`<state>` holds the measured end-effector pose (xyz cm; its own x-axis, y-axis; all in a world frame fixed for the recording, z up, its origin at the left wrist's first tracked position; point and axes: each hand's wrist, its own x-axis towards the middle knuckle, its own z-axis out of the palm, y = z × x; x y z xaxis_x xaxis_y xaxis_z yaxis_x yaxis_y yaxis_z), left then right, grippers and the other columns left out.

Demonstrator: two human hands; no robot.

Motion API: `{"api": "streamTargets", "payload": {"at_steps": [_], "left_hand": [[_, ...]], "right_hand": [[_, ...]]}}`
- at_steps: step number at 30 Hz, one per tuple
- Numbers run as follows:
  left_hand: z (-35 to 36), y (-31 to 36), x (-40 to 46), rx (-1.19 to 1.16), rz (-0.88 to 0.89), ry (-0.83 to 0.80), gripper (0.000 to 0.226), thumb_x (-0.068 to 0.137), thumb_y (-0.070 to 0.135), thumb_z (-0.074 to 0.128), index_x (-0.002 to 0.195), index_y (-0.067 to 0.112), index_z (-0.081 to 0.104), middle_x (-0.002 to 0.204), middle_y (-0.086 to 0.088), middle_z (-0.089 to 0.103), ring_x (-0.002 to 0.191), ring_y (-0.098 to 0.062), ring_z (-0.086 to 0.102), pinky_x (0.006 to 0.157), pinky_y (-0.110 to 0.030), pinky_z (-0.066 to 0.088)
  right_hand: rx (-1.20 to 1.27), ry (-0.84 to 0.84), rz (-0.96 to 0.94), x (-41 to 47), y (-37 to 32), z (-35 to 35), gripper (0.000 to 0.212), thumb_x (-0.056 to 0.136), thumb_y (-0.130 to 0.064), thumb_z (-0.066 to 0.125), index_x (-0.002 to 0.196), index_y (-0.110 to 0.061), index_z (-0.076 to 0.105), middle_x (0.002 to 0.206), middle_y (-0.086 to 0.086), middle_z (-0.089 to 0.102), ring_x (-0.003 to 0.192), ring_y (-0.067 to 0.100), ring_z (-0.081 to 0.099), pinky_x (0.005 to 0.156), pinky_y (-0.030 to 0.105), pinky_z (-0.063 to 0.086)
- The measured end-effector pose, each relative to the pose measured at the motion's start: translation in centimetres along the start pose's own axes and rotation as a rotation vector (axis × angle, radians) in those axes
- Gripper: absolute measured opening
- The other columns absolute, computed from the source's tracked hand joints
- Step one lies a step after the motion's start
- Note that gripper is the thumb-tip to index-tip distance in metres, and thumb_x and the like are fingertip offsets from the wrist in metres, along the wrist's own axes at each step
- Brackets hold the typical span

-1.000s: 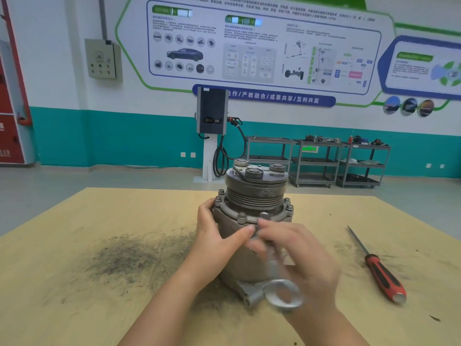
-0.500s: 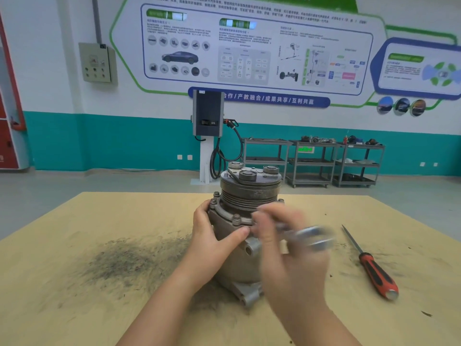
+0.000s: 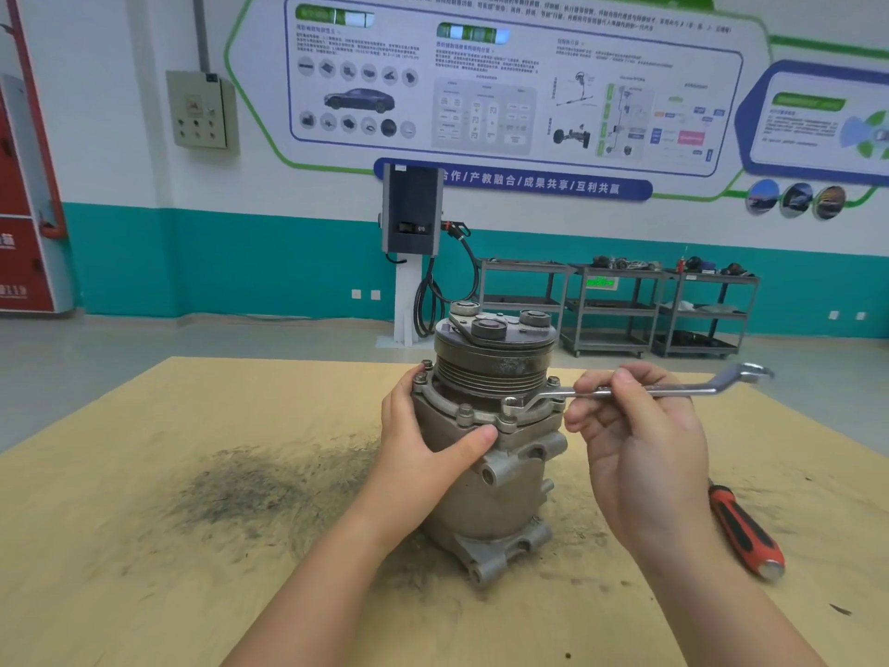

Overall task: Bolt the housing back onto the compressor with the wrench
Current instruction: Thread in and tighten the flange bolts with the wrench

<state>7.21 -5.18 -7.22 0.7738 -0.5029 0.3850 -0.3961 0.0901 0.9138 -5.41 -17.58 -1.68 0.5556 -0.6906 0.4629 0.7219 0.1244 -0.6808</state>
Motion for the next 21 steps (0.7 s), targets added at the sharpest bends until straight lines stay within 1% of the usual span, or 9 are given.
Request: {"api": "streamTargets", "payload": {"at_steps": [5, 7, 8, 11, 13, 15, 17, 19, 21], "left_hand": [[0.2, 0.0, 0.0, -0.001, 0.009, 0.019, 0.099, 0.058, 0.062, 0.078, 0.141, 0.044, 0.026, 0.145, 0.015, 0.037, 0.133, -0.001, 0.041, 0.115, -0.038, 0.038], [0.2, -0.1, 0.0, -0.011, 0.005, 0.02, 0.101, 0.056, 0.064, 0.078, 0.141, 0.043, 0.026, 0.144, 0.014, 0.039, 0.132, -0.002, 0.043, 0.114, -0.039, 0.039], [0.2, -0.1, 0.0, -0.021, -0.001, 0.022, 0.101, 0.054, 0.065, 0.077, 0.14, 0.044, 0.027, 0.144, 0.014, 0.04, 0.131, -0.003, 0.044, 0.113, -0.039, 0.041], [0.4, -0.1, -0.1, -0.041, -0.016, 0.02, 0.098, 0.053, 0.067, 0.077, 0.135, 0.05, 0.027, 0.142, 0.014, 0.042, 0.129, -0.008, 0.049, 0.111, -0.041, 0.043], [0.4, -0.2, 0.0, -0.066, -0.019, 0.025, 0.097, 0.053, 0.066, 0.078, 0.134, 0.05, 0.028, 0.142, 0.012, 0.044, 0.128, -0.012, 0.051, 0.11, -0.042, 0.044], [0.5, -0.4, 0.0, -0.08, -0.022, 0.031, 0.098, 0.053, 0.065, 0.078, 0.135, 0.049, 0.028, 0.143, 0.01, 0.044, 0.129, -0.013, 0.051, 0.109, -0.043, 0.045], [0.6, -0.5, 0.0, -0.083, -0.02, 0.044, 0.098, 0.053, 0.065, 0.079, 0.135, 0.05, 0.027, 0.143, 0.01, 0.043, 0.13, -0.009, 0.049, 0.11, -0.042, 0.044], [0.5, -0.5, 0.0, -0.07, -0.015, 0.063, 0.099, 0.052, 0.066, 0.081, 0.134, 0.05, 0.028, 0.143, 0.01, 0.043, 0.13, -0.008, 0.049, 0.109, -0.042, 0.045], [0.5, -0.7, 0.1, -0.078, -0.002, 0.073, 0.1, 0.051, 0.066, 0.081, 0.135, 0.05, 0.03, 0.143, 0.007, 0.045, 0.13, -0.011, 0.051, 0.109, -0.043, 0.045]], "right_hand": [[0.052, -0.119, 0.259, 2.3, -0.3, -0.7, 0.017, 0.1, -0.001, 0.036, 0.088, -0.011, 0.045, 0.063, 0.006, 0.062, 0.048, 0.015, 0.055, 0.049, 0.022, 0.049], [0.087, -0.118, 0.303, 2.4, 0.1, -1.0, 0.017, 0.099, -0.003, 0.038, 0.087, -0.011, 0.047, 0.065, 0.005, 0.061, 0.05, 0.014, 0.055, 0.05, 0.021, 0.05], [0.107, -0.104, 0.287, 2.2, 0.5, -1.3, 0.016, 0.099, -0.004, 0.04, 0.087, -0.012, 0.048, 0.066, 0.005, 0.061, 0.051, 0.013, 0.055, 0.051, 0.021, 0.05], [0.165, -0.073, 0.121, 0.4, 1.5, -1.6, 0.009, 0.092, -0.01, 0.048, 0.087, -0.015, 0.053, 0.071, 0.005, 0.063, 0.055, 0.014, 0.058, 0.055, 0.022, 0.052], [0.148, -0.072, 0.001, -1.0, 1.8, -1.4, 0.015, 0.088, -0.013, 0.051, 0.083, -0.021, 0.062, 0.074, 0.006, 0.065, 0.056, 0.015, 0.059, 0.058, 0.023, 0.053], [0.083, -0.053, -0.11, -2.2, 1.9, -0.9, 0.018, 0.089, -0.014, 0.051, 0.083, -0.024, 0.064, 0.077, 0.006, 0.066, 0.057, 0.016, 0.06, 0.06, 0.024, 0.053], [-0.066, -0.002, -0.253, -3.4, 2.0, -0.3, 0.014, 0.091, -0.015, 0.053, 0.087, -0.023, 0.063, 0.082, 0.007, 0.067, 0.059, 0.019, 0.061, 0.063, 0.027, 0.053], [-0.29, 0.053, -0.433, -4.8, 2.5, 0.3, 0.012, 0.094, -0.02, 0.056, 0.09, -0.026, 0.066, 0.087, 0.003, 0.069, 0.064, 0.02, 0.064, 0.067, 0.027, 0.053], [-0.449, 0.01, -0.569, -6.2, 3.8, 1.5, 0.01, 0.095, -0.028, 0.059, 0.095, -0.027, 0.069, 0.09, -0.005, 0.069, 0.073, 0.017, 0.066, 0.073, 0.025, 0.053]]}}
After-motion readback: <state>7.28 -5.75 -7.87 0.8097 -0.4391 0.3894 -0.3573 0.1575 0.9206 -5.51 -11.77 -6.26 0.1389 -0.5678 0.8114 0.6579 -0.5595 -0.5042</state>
